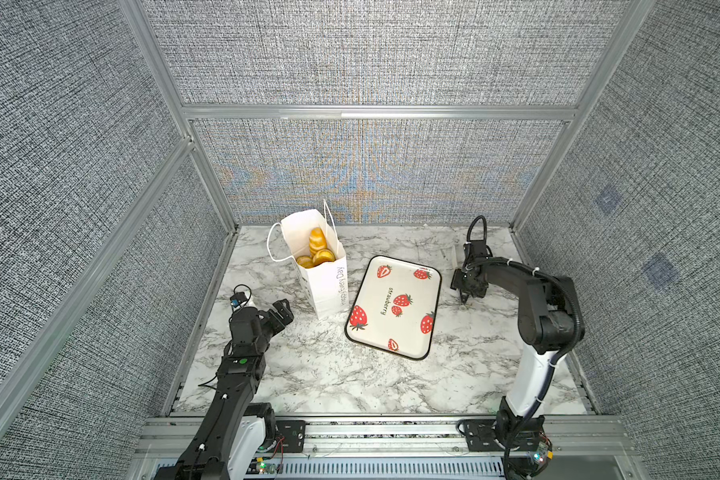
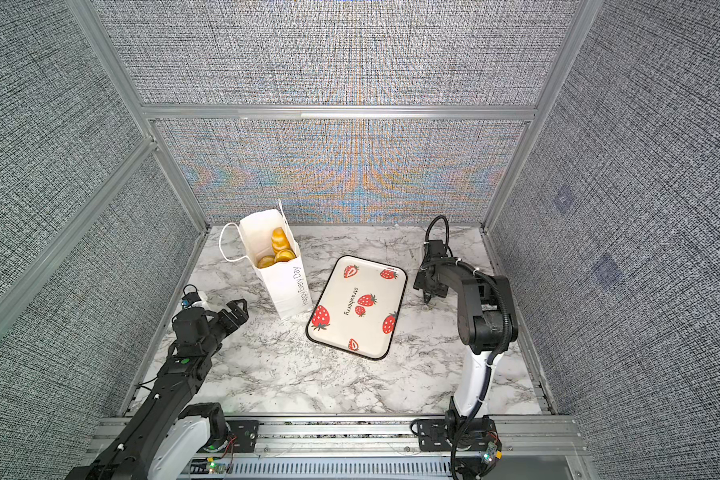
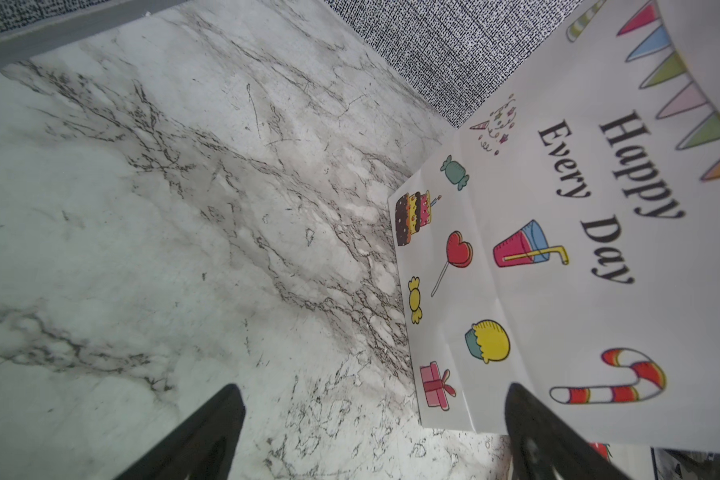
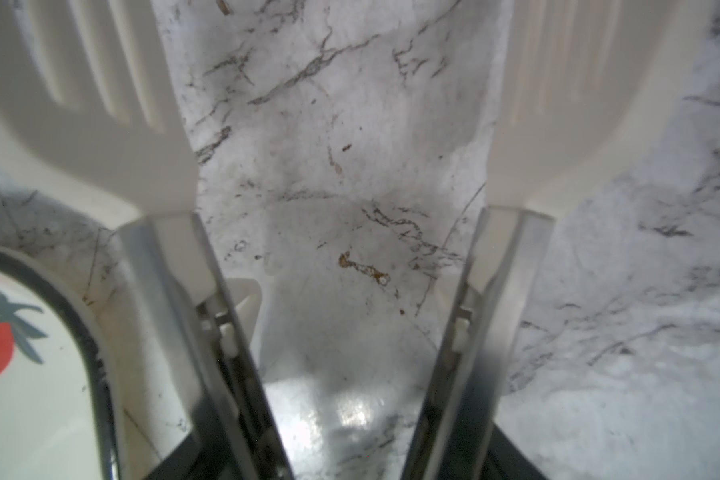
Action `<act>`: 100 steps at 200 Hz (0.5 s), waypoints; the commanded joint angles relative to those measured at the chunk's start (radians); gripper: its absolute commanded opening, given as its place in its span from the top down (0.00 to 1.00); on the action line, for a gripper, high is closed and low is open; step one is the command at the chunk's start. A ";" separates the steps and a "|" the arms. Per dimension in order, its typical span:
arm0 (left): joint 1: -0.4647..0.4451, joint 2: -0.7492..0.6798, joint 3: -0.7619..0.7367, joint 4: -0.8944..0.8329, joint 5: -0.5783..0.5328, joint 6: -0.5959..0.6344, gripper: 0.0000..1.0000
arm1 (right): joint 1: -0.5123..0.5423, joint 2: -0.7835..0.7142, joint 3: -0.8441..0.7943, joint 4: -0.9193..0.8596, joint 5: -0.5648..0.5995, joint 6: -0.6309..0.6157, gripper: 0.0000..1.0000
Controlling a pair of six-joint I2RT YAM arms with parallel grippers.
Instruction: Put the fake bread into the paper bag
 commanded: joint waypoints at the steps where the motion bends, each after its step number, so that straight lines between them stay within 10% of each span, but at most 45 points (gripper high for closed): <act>1: 0.000 0.022 0.014 0.024 -0.023 0.002 0.01 | -0.007 0.010 0.006 -0.025 -0.021 0.005 0.30; 100: -0.001 0.119 0.067 0.093 -0.091 0.003 0.01 | -0.017 -0.039 -0.053 0.025 -0.028 0.017 0.14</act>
